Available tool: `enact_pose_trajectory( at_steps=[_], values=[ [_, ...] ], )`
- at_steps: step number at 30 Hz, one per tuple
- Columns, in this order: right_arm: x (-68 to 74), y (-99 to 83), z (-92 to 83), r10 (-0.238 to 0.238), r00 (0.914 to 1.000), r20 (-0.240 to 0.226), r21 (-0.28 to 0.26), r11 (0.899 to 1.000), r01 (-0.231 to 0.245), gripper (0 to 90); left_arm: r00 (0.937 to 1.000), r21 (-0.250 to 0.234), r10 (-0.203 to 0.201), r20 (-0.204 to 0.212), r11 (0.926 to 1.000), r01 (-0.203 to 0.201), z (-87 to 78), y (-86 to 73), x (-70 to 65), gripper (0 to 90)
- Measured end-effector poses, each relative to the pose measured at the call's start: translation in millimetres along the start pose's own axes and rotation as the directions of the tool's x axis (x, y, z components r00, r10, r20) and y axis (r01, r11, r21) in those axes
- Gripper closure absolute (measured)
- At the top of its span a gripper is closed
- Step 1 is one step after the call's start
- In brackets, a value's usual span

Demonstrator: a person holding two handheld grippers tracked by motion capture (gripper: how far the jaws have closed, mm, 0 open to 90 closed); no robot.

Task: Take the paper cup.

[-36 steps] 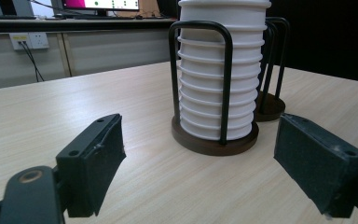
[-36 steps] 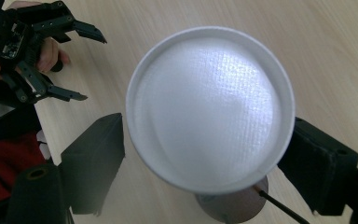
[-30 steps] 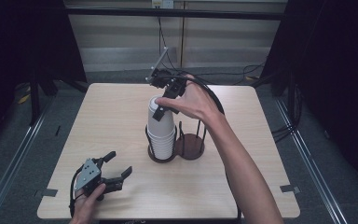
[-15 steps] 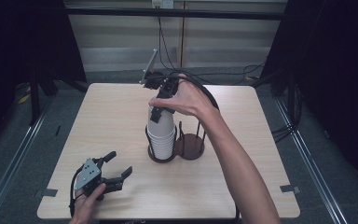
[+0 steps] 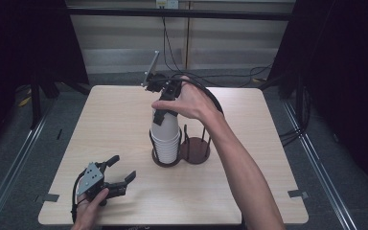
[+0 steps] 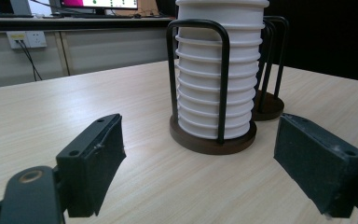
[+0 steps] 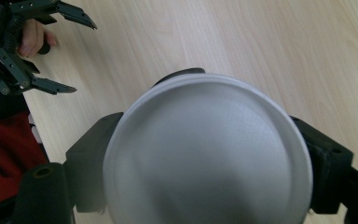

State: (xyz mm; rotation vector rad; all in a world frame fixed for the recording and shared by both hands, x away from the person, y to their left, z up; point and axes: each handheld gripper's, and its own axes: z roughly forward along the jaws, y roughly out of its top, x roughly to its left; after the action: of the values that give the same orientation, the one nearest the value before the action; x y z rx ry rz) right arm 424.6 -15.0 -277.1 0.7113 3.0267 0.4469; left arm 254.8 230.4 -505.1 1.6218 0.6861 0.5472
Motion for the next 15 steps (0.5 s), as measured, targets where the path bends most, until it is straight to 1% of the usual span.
enact_pose_trajectory(
  at_steps=[3, 4, 7, 9, 10, 11, 12, 13, 15],
  values=[
    [0.2, 0.4, -0.4, -0.002, 1.0, 0.001, 0.008, 1.0, 0.002, 20.5, 1.0, 0.001, 0.003, 0.001, 1.0, -0.003, 0.1, 0.1, -0.4, 15.8],
    [-0.8, 0.3, -0.9, 0.006, 1.0, -0.008, 0.005, 1.0, -0.006, 20.7, 1.0, 0.001, -0.003, -0.001, 1.0, 0.003, 0.1, 0.1, 0.1, 15.7],
    [-2.3, -0.2, -2.8, 0.008, 0.9998, -0.02, 0.001, 1.0, -0.008, 21.0, 1.0, 0.0, 0.004, -0.005, 1.0, -0.004, 0.0, 0.2, 1.0, 15.5],
    [-2.7, -0.4, -3.7, 0.013, 0.9997, -0.02, -0.001, 1.0, -0.013, 21.1, 1.0, 0.001, 0.002, -0.002, 1.0, -0.002, 0.1, 0.2, 0.7, 15.5],
    [-2.9, 0.1, -5.2, 0.019, 0.9996, -0.021, 0.005, 1.0, -0.019, 21.2, 1.0, 0.002, -0.003, -0.009, 1.0, 0.003, 0.1, 0.2, 0.3, 15.5],
    [-2.8, 1.6, -9.1, 0.019, 0.9997, -0.014, 0.005, 1.0, -0.019, 21.4, 1.0, 0.003, -0.007, -0.003, 1.0, 0.007, 0.5, 0.2, 0.3, 15.5],
    [-2.4, 1.9, -10.0, 0.018, 0.9998, -0.009, 0.004, 1.0, -0.018, 21.5, 1.0, 0.004, -0.002, -0.007, 1.0, 0.002, 0.3, 0.3, 0.6, 15.5],
    [-2.0, 2.5, -12.1, 0.014, 0.9998, -0.014, 0.003, 1.0, -0.013, 21.6, 1.0, 0.004, -0.002, -0.008, 1.0, 0.002, 0.2, 0.3, 0.6, 15.5],
    [-2.0, 2.8, -15.3, 0.021, 0.9997, -0.009, -0.012, 1.0, -0.021, 21.7, 1.0, 0.0, -0.003, -0.004, 1.0, 0.003, 0.0, 0.0, 0.1, 15.5]
  ],
)
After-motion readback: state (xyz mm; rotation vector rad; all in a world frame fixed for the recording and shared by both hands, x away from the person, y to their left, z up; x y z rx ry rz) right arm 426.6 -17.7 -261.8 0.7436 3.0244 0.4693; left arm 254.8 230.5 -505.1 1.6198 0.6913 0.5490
